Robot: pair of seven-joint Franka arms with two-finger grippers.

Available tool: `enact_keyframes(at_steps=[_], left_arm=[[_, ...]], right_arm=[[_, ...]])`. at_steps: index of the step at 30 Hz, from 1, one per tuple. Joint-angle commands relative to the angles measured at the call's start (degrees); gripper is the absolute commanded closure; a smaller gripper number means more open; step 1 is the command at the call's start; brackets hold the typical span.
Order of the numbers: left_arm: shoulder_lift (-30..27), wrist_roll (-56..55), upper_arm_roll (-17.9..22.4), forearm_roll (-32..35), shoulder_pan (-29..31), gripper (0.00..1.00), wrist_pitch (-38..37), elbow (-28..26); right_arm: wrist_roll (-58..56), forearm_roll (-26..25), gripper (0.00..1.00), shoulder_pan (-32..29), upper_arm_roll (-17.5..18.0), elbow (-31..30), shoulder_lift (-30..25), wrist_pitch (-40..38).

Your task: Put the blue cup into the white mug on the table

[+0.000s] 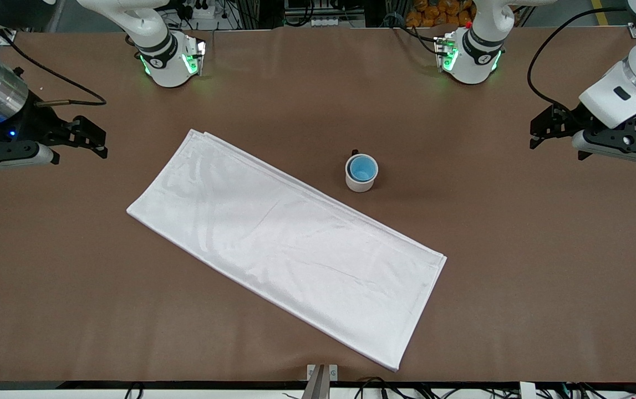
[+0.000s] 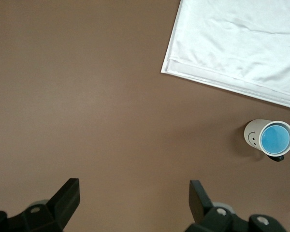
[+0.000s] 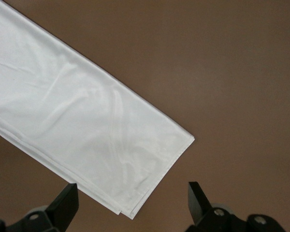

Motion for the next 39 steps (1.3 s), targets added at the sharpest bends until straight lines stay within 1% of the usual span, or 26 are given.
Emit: enact_keyframes(at_steps=[1, 4, 9, 11, 14, 34, 39], left_arm=[[1.9, 1.2, 0.3, -0.5, 0.1, 0.0, -1.5, 2.1], [2.4, 1.2, 0.3, 0.8, 0.1, 0.0, -1.6, 3.5], [3.5, 1.1, 0.3, 0.9, 0.6, 0.0, -4.0, 6.8], [4.1, 1.1, 0.3, 0.9, 0.7, 0.0, -4.6, 8.3], [4.7, 0.9, 0.3, 1.0, 0.7, 0.0, -5.2, 9.4], [5.0, 0.6, 0.3, 1.0, 0.7, 0.0, -5.2, 9.5], [5.0, 0.6, 0.3, 2.2, 0.6, 0.0, -5.2, 9.5]], right_arm=[[-0.6, 1.2, 0.0, 0.7, -1.0, -0.9, -1.3, -0.4], [-0.6, 1.2, 0.0, 0.7, -1.0, -0.5, -1.3, -0.7], [-0.5, 1.2, 0.0, 0.6, -1.2, 0.0, -1.3, -1.0], [-0.5, 1.2, 0.0, 0.8, -1.8, 0.1, -1.3, -1.0], [-0.5, 1.2, 0.0, 1.0, -2.0, 0.4, -1.3, -1.0], [-0.6, 1.2, 0.0, 1.2, -2.5, 0.5, -1.3, -1.6], [-0.6, 1.2, 0.0, 1.2, -2.7, 0.5, -1.3, -1.5]])
